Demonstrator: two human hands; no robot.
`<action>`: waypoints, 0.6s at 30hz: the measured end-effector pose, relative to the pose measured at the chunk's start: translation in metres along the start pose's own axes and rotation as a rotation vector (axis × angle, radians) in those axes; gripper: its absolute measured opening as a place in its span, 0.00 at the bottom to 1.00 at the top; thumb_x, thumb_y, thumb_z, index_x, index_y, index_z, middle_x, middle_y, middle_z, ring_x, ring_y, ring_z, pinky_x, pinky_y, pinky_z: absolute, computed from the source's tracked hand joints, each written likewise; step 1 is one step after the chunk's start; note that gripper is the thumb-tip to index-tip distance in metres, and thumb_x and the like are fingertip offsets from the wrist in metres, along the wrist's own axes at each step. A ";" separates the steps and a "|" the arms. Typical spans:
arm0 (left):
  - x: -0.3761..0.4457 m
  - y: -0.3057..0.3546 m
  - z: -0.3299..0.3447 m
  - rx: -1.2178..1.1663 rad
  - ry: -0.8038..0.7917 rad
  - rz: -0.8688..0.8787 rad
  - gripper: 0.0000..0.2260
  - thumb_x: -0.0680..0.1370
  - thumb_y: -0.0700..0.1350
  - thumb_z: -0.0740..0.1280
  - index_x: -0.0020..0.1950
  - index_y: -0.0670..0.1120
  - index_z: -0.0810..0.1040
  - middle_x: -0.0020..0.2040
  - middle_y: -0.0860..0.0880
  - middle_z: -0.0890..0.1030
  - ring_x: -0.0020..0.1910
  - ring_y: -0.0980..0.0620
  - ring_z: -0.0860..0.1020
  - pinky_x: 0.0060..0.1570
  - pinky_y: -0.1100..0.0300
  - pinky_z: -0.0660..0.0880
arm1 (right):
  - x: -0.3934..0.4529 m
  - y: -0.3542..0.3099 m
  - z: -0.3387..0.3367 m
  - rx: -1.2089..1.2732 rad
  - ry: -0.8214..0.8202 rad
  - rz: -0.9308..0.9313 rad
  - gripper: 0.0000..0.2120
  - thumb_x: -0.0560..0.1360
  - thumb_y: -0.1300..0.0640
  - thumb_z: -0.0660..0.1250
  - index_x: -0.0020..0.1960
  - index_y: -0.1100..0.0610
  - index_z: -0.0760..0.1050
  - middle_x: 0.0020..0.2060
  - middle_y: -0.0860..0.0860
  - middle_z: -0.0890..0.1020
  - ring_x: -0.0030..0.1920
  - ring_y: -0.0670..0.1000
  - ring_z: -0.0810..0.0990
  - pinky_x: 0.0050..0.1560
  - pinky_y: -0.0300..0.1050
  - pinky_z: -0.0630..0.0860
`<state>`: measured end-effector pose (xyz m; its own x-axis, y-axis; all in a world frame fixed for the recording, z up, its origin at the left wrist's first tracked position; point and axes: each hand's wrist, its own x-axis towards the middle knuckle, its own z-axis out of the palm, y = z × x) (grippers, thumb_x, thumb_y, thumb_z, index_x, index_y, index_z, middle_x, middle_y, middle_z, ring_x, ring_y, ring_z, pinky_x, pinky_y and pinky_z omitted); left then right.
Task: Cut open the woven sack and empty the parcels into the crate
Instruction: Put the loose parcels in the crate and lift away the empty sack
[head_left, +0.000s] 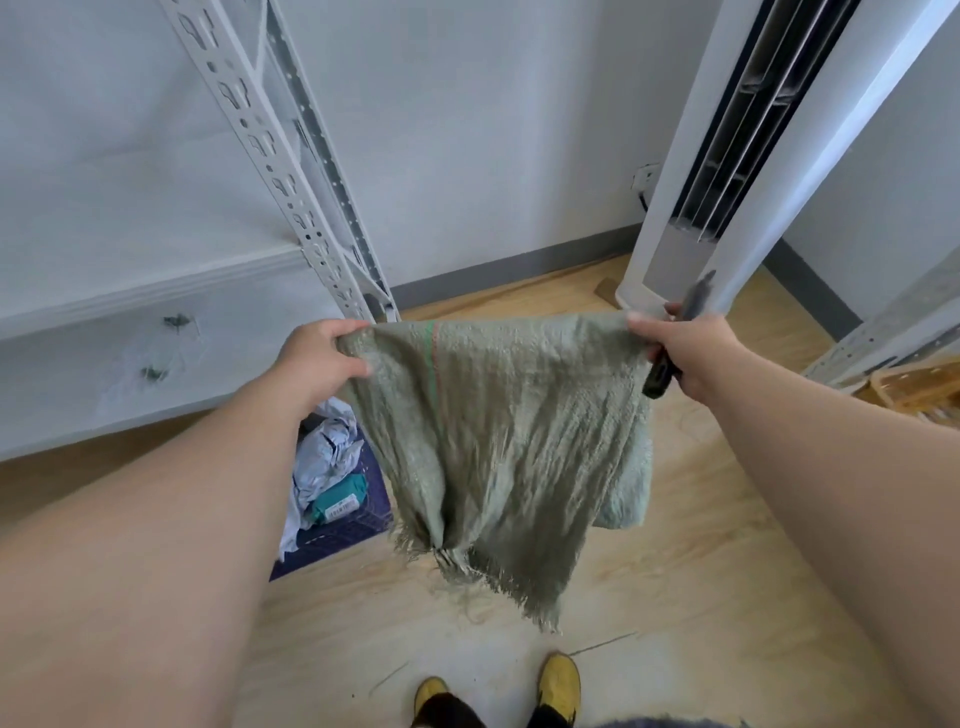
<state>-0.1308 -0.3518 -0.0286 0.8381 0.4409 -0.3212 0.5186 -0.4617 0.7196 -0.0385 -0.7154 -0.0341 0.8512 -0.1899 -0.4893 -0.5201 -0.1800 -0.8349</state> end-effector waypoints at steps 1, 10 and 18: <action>0.004 0.000 0.004 0.143 0.032 0.029 0.24 0.69 0.36 0.75 0.63 0.52 0.78 0.59 0.46 0.79 0.53 0.48 0.78 0.50 0.62 0.71 | 0.006 -0.003 -0.001 -0.227 -0.032 -0.087 0.29 0.67 0.57 0.78 0.63 0.57 0.70 0.45 0.53 0.78 0.39 0.52 0.78 0.42 0.48 0.77; 0.062 0.005 0.024 0.193 0.371 0.029 0.12 0.73 0.52 0.72 0.48 0.44 0.80 0.52 0.42 0.76 0.46 0.44 0.76 0.44 0.56 0.71 | 0.080 -0.027 0.025 -0.759 0.058 -0.453 0.05 0.74 0.55 0.68 0.46 0.55 0.74 0.44 0.55 0.73 0.35 0.55 0.73 0.38 0.46 0.69; 0.179 0.022 0.047 0.414 0.195 0.030 0.08 0.76 0.48 0.69 0.50 0.50 0.72 0.46 0.48 0.76 0.44 0.45 0.73 0.40 0.56 0.66 | 0.174 -0.054 0.069 -0.856 0.109 -0.391 0.06 0.76 0.57 0.65 0.52 0.56 0.74 0.41 0.56 0.79 0.40 0.59 0.76 0.38 0.48 0.72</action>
<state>0.0383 -0.3190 -0.0989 0.8270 0.5410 -0.1532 0.5516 -0.7277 0.4077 0.1423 -0.6721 -0.0912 0.9874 -0.0474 -0.1512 -0.1108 -0.8885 -0.4453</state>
